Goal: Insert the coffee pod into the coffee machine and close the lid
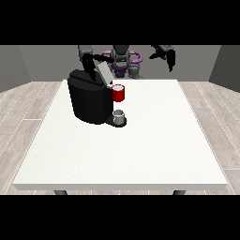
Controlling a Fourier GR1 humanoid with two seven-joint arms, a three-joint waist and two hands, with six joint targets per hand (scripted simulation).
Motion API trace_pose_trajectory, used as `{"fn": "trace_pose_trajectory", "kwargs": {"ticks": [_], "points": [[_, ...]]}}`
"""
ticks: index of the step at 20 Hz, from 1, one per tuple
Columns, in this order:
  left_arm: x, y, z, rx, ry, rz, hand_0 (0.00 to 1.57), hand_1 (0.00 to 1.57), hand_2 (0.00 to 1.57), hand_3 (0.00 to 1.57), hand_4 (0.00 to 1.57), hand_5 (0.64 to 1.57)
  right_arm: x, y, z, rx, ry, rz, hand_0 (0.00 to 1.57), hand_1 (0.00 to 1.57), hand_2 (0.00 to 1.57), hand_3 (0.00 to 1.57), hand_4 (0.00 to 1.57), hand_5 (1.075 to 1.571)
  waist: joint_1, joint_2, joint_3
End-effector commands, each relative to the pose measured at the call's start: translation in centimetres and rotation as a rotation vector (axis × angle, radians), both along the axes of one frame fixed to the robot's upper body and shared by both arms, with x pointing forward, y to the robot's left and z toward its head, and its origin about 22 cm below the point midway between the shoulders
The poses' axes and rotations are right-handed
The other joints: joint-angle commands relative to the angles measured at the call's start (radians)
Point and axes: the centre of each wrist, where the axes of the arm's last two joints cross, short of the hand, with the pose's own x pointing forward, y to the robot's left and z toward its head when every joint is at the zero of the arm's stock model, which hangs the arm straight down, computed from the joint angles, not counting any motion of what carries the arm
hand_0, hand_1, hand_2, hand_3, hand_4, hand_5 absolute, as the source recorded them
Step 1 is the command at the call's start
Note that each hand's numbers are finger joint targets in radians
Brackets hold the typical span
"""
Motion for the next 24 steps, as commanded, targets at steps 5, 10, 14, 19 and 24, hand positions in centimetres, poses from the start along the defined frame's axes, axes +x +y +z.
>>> {"fn": "trace_pose_trajectory", "kwargs": {"ticks": [5,10,14,19,24], "points": [[-2.2,0.5,-0.4,0.018,0.011,0.073,0.0,0.0,0.0,0.0,0.31,1.571,0.6,2.5,0.5,-0.011,-0.012,0.088,0.0,0.0,0.0,0.0,0.17,1.571,-0.045,0.011,0.0003],[-3.0,2.7,-1.0,0.045,-0.018,0.065,0.0,0.0,0.0,0.0,0.35,1.571,1.6,3.5,2.5,-0.092,-0.067,0.082,0.0,0.0,0.0,0.0,0.2,1.571,-0.021,0.05,0.0],[-0.6,1.8,1.7,0.047,-0.045,0.069,0.0,0.0,0.0,0.0,0.35,1.571,2.9,6.3,6.6,-0.122,-0.161,0.133,0.0,0.0,0.0,0.0,0.12,1.571,-0.008,0.093,0.0],[-1.1,0.1,1.7,0.048,-0.027,0.032,0.0,0.0,0.0,0.0,0.36,1.571,3.1,6.5,6.9,-0.161,-0.14,0.153,0.0,0.0,0.0,0.0,0.0,1.571,0.029,0.074,0.0003],[-0.7,-0.2,1.8,0.048,-0.07,-0.001,0.0,0.0,0.0,0.0,0.33,1.571,2.9,8.3,8.8,-0.187,-0.212,0.158,0.0,0.0,0.0,0.0,0.0,1.571,0.069,0.117,0.0]]}}
